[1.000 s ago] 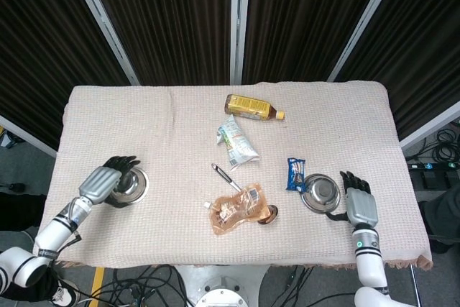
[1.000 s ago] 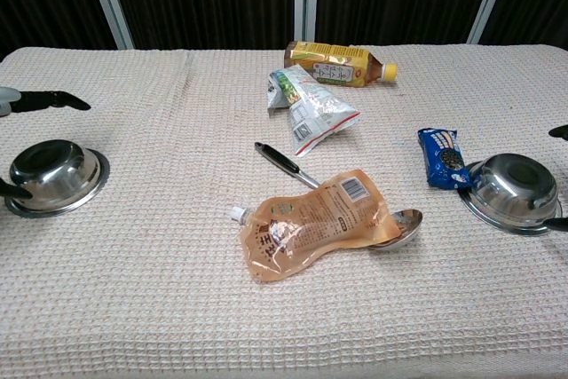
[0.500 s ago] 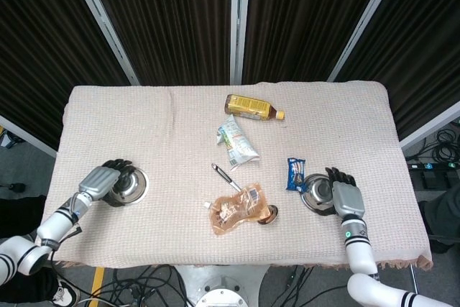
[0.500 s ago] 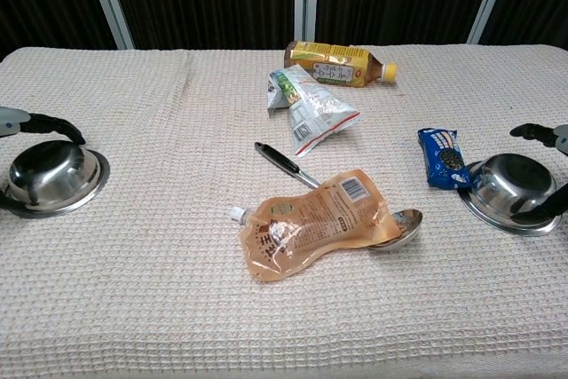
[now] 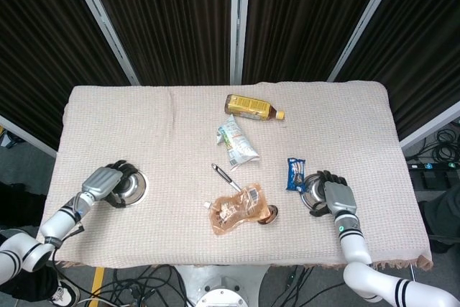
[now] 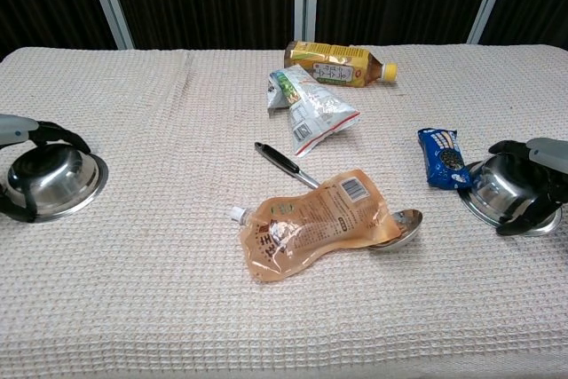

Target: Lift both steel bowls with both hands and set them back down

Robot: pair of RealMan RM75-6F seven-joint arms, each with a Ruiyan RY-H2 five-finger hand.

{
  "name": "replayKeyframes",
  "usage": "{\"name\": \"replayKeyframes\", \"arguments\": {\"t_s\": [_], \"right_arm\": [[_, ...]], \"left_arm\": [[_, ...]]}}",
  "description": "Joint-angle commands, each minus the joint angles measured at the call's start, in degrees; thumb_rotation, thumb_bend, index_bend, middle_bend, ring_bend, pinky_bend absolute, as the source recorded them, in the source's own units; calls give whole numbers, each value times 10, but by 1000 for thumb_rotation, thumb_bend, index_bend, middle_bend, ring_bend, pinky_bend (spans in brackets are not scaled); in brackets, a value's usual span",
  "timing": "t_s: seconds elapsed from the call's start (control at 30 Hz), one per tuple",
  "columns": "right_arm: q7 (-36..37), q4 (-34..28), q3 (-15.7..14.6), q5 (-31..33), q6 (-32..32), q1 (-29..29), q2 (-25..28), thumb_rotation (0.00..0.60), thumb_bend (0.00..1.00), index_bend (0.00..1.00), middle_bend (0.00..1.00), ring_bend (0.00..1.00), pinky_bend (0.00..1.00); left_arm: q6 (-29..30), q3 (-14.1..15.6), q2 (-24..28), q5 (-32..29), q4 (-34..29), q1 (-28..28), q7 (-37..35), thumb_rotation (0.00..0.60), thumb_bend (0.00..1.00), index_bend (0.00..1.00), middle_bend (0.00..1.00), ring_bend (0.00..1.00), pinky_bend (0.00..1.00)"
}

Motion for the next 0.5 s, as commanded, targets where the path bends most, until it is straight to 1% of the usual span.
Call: {"name": "replayKeyframes", "arguments": {"t_s": [0.03,0.07,0.13,0.23,0.33,0.4,0.5], "right_arm": [[0,5,-6,-2,7,5,-4,600,4,0,81,0,81],[0,7,-7,-4,10,6,-6,600,10,3,113,11,114],[0,9,-12,-8,17,8,-9,600,24,47,174,60,178],[-4,10,-18,-10,27,11,-11,600,51,178,251,147,265],[-10,6,-25,-14,44,11,-12,600,79,264,293,197,318],[-16,-4,-31,-17,53,9,-5,600,87,297,312,221,344],[-29,-28,-47,-23,71,2,14,600,93,328,324,242,370]], "left_arm": [[4,0,-7,-3,10,0,1,600,0,238,149,62,246],[7,0,-9,-4,13,1,1,600,0,245,162,78,269],[15,0,-14,-5,19,4,4,600,0,269,199,124,335],[30,-3,-18,-7,24,8,11,600,0,296,249,185,413],[43,-6,-18,-10,22,11,13,600,0,327,315,250,487],[49,-8,-15,-12,17,13,14,600,0,346,351,285,521],[54,-9,-8,-13,6,13,15,600,0,369,376,317,554]]}}
